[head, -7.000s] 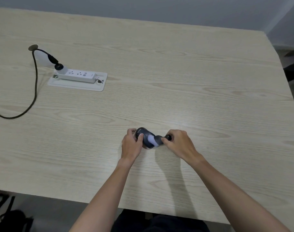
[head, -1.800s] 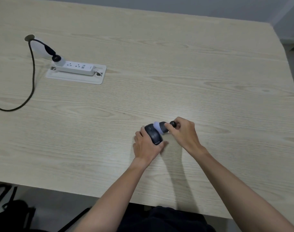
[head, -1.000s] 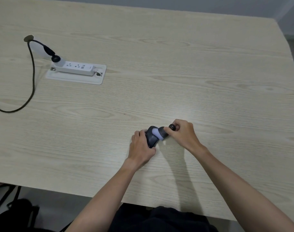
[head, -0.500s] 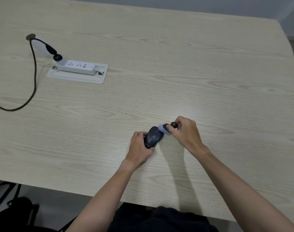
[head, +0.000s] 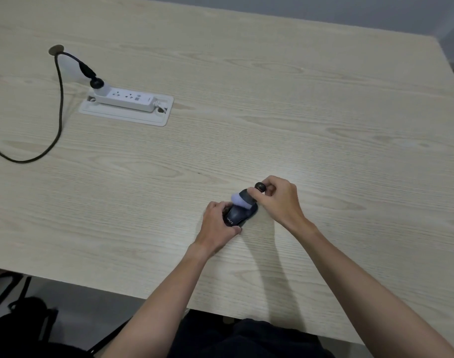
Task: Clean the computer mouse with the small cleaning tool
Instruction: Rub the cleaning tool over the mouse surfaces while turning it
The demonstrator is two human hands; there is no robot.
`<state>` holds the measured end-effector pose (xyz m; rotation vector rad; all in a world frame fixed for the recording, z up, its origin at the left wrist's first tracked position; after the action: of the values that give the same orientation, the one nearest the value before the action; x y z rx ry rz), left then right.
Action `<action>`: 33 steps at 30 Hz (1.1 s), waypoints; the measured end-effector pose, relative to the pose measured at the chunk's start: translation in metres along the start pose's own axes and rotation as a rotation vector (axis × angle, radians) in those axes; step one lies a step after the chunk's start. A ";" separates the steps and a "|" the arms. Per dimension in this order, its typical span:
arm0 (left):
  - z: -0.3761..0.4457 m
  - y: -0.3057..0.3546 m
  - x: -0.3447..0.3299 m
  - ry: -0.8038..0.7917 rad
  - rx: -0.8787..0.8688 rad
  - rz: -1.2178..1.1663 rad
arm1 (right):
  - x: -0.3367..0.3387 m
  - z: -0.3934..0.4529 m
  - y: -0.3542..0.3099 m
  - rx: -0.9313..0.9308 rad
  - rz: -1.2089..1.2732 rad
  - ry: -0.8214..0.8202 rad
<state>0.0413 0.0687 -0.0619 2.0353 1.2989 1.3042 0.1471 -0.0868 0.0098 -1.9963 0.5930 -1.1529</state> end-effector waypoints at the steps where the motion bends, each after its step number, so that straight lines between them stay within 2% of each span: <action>1: 0.000 0.000 0.001 0.006 0.003 0.000 | -0.006 0.003 0.001 -0.022 0.006 -0.056; 3: 0.000 -0.001 0.001 0.013 0.001 -0.004 | -0.012 0.006 0.002 -0.029 -0.081 -0.104; 8: 0.001 -0.003 0.003 0.016 -0.006 -0.034 | 0.004 0.007 -0.008 0.004 -0.247 0.094; 11: 0.000 -0.002 0.003 0.014 -0.012 -0.053 | 0.002 0.009 -0.006 -0.009 -0.106 0.040; 13: 0.000 -0.003 0.003 0.008 -0.015 -0.061 | 0.002 0.009 -0.002 -0.001 -0.186 0.018; 16: 0.000 -0.005 0.002 -0.010 -0.013 -0.079 | 0.015 0.007 0.007 -0.027 -0.309 0.075; 18: 0.000 -0.006 0.000 -0.014 -0.014 -0.079 | 0.022 0.004 0.012 -0.045 -0.271 0.117; 22: 0.001 -0.008 0.000 -0.009 -0.014 -0.066 | 0.019 -0.002 0.028 -0.134 0.017 0.121; 26: 0.002 -0.008 -0.001 -0.011 -0.014 -0.050 | 0.019 -0.013 0.044 -0.186 0.017 0.152; 29: 0.003 -0.008 -0.002 -0.012 -0.016 -0.030 | 0.025 -0.017 0.047 -0.190 0.105 0.218; 33: 0.002 -0.008 -0.001 -0.005 -0.023 -0.018 | 0.014 -0.021 0.054 -0.241 0.176 0.169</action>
<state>0.0391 0.0719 -0.0690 2.0053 1.2917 1.2989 0.1342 -0.1376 -0.0180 -2.0081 1.0153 -1.1941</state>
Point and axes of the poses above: each hand's wrist, its own z-axis towards the middle knuckle, its own x-axis out of the back of the hand, y = z × x, the point moved 8 cm from there along z, towards the middle knuckle, and after that the axes turned 9 degrees about -y, right-handed, at the moved point
